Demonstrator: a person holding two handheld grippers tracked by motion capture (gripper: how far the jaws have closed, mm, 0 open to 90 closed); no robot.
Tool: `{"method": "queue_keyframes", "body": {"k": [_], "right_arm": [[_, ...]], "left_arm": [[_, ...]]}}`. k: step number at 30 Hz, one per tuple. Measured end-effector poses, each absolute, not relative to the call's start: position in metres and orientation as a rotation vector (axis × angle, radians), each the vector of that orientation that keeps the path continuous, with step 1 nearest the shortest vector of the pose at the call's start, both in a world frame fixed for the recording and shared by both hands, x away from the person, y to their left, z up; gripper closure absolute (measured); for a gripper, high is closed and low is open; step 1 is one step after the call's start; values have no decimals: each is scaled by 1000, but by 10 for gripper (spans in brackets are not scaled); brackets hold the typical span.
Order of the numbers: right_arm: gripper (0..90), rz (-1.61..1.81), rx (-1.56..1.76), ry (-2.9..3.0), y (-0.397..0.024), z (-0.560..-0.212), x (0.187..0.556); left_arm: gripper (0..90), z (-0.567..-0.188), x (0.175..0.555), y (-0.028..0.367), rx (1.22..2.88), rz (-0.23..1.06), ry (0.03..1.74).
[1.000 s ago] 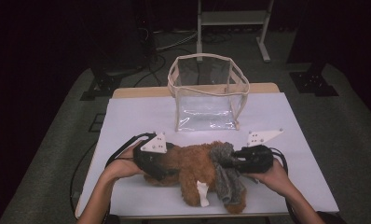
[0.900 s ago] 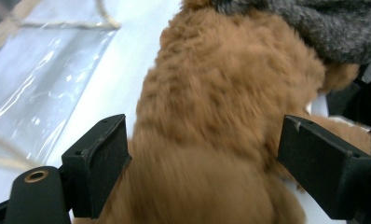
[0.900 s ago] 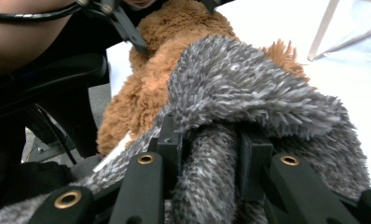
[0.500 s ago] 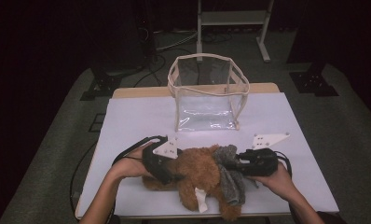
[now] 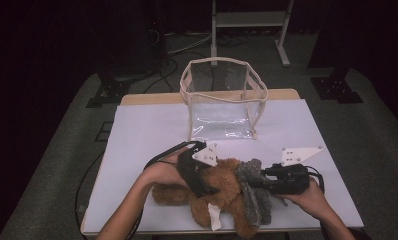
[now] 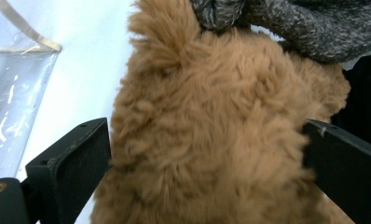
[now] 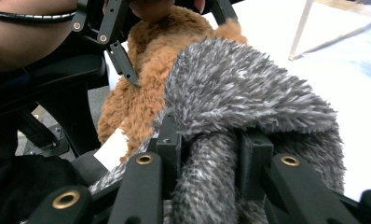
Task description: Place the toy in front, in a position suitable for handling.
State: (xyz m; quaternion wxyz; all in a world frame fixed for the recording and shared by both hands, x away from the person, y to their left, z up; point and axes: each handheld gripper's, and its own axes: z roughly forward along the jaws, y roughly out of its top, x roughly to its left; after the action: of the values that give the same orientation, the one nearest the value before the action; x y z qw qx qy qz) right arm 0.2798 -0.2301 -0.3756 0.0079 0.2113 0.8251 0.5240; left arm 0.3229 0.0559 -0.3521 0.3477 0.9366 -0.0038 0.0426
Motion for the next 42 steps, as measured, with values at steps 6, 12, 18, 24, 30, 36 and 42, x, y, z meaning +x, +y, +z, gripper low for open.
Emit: {"method": "queue_keyframes", "body": {"k": [6, 12, 18, 24, 30, 36, 42], "right_arm": [[658, 1619, 738, 2567, -243, -384, 287], [657, 1612, 760, 2599, -245, -393, 288], [653, 1601, 768, 2629, -244, -398, 289], [653, 1640, 789, 2566, -255, -386, 292], [654, 1617, 782, 2480, -274, -358, 292], [656, 1618, 760, 2400, -288, -332, 291], [658, 1542, 736, 2461, -269, -349, 296]], "left_arm": [[19, -351, 327, 41, 2429, 77, 6], [0, -364, 325, 30, 2532, 20, -40], [249, -360, 317, 27, 2542, 105, -86], [373, -342, 323, 25, 2471, 172, -63], [389, -324, 332, 0, 2421, 258, -46], [360, -334, 338, -33, 2399, 227, -87], [217, -341, 344, -23, 2358, 184, -57]]}}
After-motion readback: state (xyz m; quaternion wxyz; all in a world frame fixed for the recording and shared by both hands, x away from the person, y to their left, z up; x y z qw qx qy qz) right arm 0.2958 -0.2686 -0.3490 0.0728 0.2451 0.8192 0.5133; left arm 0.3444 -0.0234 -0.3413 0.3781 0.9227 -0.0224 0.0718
